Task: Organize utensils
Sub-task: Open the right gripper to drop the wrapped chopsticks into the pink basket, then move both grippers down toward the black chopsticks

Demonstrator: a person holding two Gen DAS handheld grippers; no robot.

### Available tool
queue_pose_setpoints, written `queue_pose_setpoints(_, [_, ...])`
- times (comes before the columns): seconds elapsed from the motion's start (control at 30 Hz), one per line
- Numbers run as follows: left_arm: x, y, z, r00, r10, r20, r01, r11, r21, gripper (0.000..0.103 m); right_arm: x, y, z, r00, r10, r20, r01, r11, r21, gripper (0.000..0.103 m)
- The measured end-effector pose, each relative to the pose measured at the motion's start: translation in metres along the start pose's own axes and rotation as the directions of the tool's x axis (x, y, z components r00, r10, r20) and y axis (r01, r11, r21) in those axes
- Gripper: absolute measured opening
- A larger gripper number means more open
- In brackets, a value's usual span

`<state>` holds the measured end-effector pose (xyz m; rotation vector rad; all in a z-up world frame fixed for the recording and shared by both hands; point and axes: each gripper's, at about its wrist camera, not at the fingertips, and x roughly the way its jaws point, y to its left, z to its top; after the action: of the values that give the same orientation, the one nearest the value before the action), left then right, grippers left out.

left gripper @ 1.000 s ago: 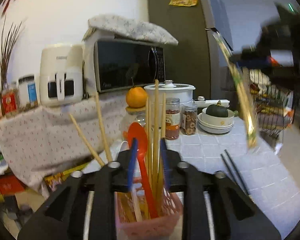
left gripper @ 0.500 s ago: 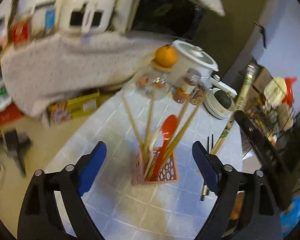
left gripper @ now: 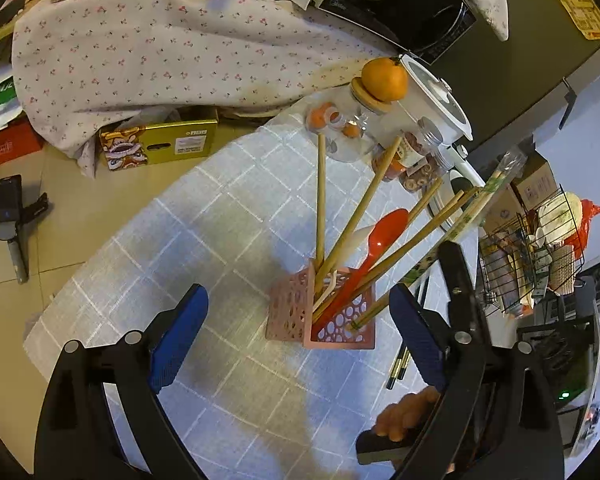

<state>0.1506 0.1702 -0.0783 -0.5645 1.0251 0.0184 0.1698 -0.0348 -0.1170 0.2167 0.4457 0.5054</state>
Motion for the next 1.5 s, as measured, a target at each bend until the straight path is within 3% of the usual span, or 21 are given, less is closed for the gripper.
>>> queue_pose_setpoints(0.47, [-0.007, -0.011, -0.003, 1.000, -0.011, 0.028, 0.010, 0.999, 0.046, 0.088, -0.020, -0.005, 0.007, 0.997, 0.015, -0.070, -0.016, 1.000, -0.018, 0.010])
queue_pose_setpoints(0.57, [-0.009, -0.017, -0.005, 0.999, -0.023, 0.032, 0.021, 0.998, 0.067, 0.088, -0.031, -0.019, 0.023, 0.994, -0.005, -0.108, 0.006, 1.000, 0.008, 0.019])
queue_pose_setpoints(0.63, [-0.011, -0.024, -0.008, 0.999, -0.026, 0.036, 0.022, 0.995, 0.093, 0.088, -0.036, -0.034, 0.039, 0.985, -0.009, -0.172, 0.016, 0.999, 0.039, 0.041])
queue_pose_setpoints(0.7, [-0.012, -0.032, -0.013, 0.999, -0.025, 0.042, 0.020, 0.992, 0.122, 0.088, -0.046, -0.048, 0.054, 0.979, -0.008, -0.202, 0.021, 0.998, 0.058, 0.042])
queue_pose_setpoints(0.87, [-0.013, -0.058, -0.029, 0.998, -0.015, 0.056, 0.003, 0.977, 0.214, 0.088, -0.081, -0.100, 0.085, 0.963, -0.102, -0.248, 0.131, 0.986, 0.104, 0.045])
queue_pose_setpoints(1.0, [-0.004, -0.081, -0.045, 0.999, -0.024, 0.029, 0.015, 0.962, 0.274, 0.088, -0.096, -0.138, 0.076, 0.914, -0.191, -0.357, 0.254, 0.957, 0.138, 0.048])
queue_pose_setpoints(1.23, [0.026, -0.137, -0.080, 0.999, -0.025, -0.032, 0.036, 0.913, 0.406, 0.088, -0.103, -0.189, 0.062, 0.840, -0.236, -0.489, 0.377, 0.901, 0.213, 0.061])
queue_pose_setpoints(1.37, [0.050, -0.161, -0.094, 0.994, -0.027, -0.104, 0.069, 0.904, 0.422, 0.088, -0.105, -0.208, 0.062, 0.821, -0.279, -0.498, 0.436, 0.870, 0.231, 0.068])
queue_pose_setpoints(1.5, [0.083, -0.183, -0.100, 0.992, 0.027, -0.127, 0.034, 0.887, 0.461, 0.088, -0.103, -0.223, 0.059, 0.798, -0.262, -0.542, 0.455, 0.852, 0.258, 0.070])
